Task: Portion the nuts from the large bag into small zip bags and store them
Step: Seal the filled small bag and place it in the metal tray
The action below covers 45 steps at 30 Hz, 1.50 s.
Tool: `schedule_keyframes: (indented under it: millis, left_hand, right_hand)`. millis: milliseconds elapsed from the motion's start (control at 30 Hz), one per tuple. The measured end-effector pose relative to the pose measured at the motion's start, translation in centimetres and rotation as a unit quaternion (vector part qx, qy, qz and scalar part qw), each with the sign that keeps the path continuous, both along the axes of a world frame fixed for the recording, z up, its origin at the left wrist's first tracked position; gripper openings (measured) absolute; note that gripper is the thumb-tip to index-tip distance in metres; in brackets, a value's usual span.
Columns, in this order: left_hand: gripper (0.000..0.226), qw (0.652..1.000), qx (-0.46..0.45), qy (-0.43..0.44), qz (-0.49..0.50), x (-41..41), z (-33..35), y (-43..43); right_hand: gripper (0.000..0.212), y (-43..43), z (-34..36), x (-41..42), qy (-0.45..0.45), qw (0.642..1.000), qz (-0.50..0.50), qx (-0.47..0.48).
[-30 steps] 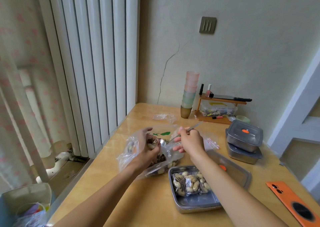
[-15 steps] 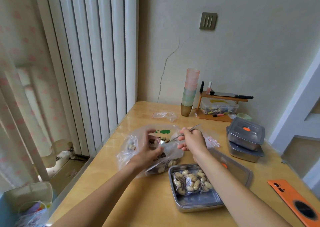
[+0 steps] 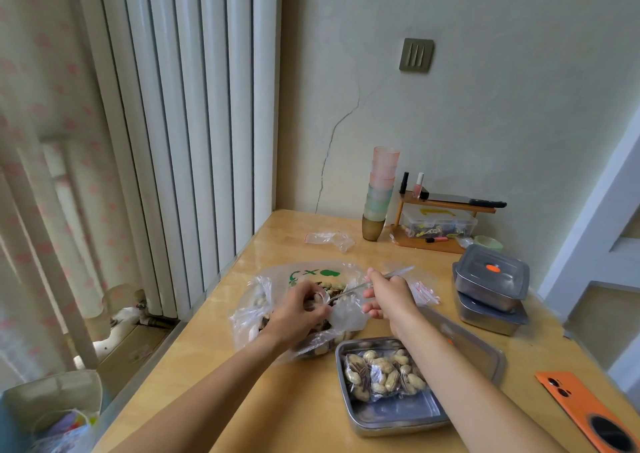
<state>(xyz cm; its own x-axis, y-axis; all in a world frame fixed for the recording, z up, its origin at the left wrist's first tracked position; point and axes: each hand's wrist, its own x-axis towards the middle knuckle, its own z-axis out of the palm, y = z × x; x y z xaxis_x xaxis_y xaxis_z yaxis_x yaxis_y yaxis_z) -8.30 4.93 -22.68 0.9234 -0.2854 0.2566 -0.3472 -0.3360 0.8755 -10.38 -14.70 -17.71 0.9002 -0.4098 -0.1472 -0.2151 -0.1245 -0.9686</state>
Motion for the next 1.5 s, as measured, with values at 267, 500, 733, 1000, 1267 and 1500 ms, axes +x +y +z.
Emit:
schedule_keyframes:
  millis: [267, 500, 733, 1000, 1267, 1500]
  left_hand:
    - [0.013, 0.998, -0.017, -0.042, 0.052, 0.2, 0.9, 0.1]
    - [0.037, 0.997, 0.043, -0.027, 0.050, 0.1, 0.3, -0.1]
    - [0.051, 0.996, -0.007, 0.002, 0.090, -0.5, 0.5, -0.4]
    - [0.058, 0.996, -0.067, -0.017, 0.052, -0.2, 1.0, -1.1]
    - [0.030, 0.993, -0.079, 0.052, -0.069, -1.8, 2.9, -1.2]
    - [0.029, 0.991, -0.090, 0.088, -0.051, -3.0, 4.8, 0.6]
  right_hand:
    - [0.021, -1.4, -1.0, 0.2, 0.040, 0.996, -0.048, 0.056]
    - [0.038, -1.9, -1.3, 0.0, 0.093, 0.994, -0.039, 0.045]
    - [0.039, -3.1, -0.9, -0.6, 0.028, 0.978, -0.205, 0.034]
    - [0.032, -2.9, 0.2, -2.0, -0.135, 0.934, -0.252, -0.212]
    - [0.030, 1.5, 1.1, -4.4, -0.220, 0.900, 0.226, -0.300]
    - [0.021, 2.6, 1.8, -4.5, -0.258, 0.895, 0.237, -0.276]
